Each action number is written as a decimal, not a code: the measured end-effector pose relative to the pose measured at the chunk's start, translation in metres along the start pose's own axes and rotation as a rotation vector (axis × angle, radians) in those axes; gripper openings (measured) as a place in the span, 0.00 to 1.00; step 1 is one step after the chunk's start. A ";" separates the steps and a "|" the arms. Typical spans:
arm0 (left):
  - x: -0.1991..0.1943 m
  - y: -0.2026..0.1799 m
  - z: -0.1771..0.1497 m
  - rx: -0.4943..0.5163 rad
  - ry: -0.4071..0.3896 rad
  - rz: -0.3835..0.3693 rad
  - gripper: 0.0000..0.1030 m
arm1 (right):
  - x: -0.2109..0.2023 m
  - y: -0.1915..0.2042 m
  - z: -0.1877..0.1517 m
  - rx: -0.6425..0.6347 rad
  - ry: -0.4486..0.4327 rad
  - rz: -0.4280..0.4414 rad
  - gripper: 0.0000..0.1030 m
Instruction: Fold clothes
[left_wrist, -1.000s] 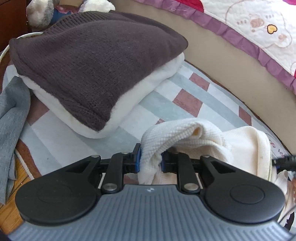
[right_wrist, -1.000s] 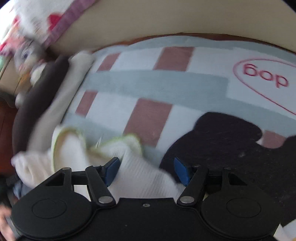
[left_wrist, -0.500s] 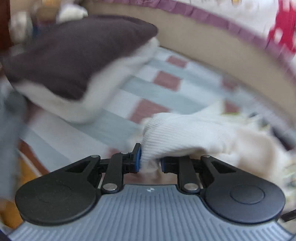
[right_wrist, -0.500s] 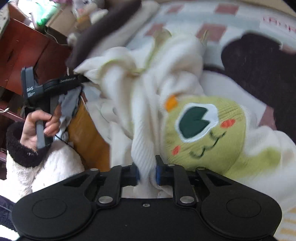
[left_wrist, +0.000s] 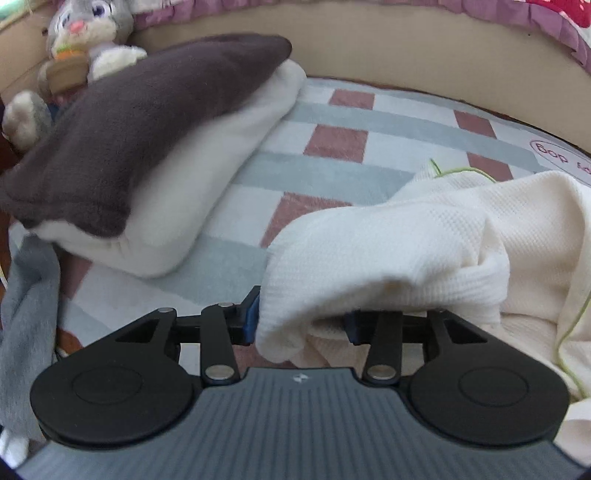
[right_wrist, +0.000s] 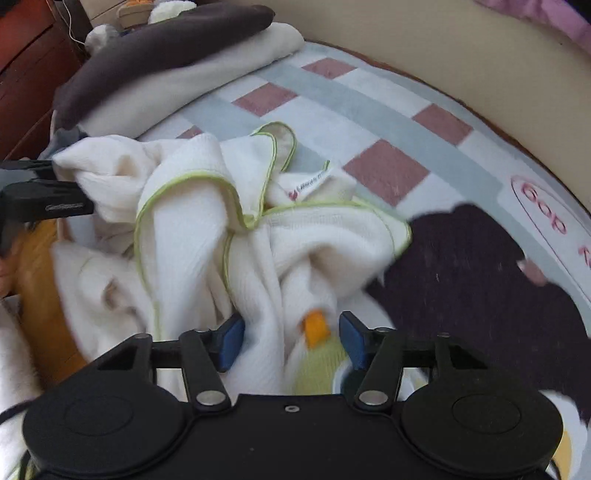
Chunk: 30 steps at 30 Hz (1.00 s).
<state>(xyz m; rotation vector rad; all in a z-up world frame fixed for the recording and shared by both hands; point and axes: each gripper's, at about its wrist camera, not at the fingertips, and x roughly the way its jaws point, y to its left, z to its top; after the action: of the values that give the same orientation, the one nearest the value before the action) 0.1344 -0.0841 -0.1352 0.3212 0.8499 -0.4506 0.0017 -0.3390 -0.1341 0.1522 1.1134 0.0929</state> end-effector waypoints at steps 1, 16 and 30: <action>0.000 -0.003 0.000 0.018 -0.018 0.020 0.28 | 0.005 -0.004 0.001 0.017 -0.016 0.015 0.25; -0.138 -0.029 0.127 0.109 -0.607 -0.003 0.12 | -0.183 -0.044 0.013 0.234 -0.491 0.047 0.10; 0.014 -0.051 0.123 0.035 -0.240 0.010 0.75 | -0.118 -0.057 0.014 0.050 -0.410 -0.547 0.61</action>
<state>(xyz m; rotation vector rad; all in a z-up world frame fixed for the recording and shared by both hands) 0.1966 -0.1859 -0.0744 0.2973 0.6071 -0.4846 -0.0375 -0.4138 -0.0326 -0.0905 0.7165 -0.4385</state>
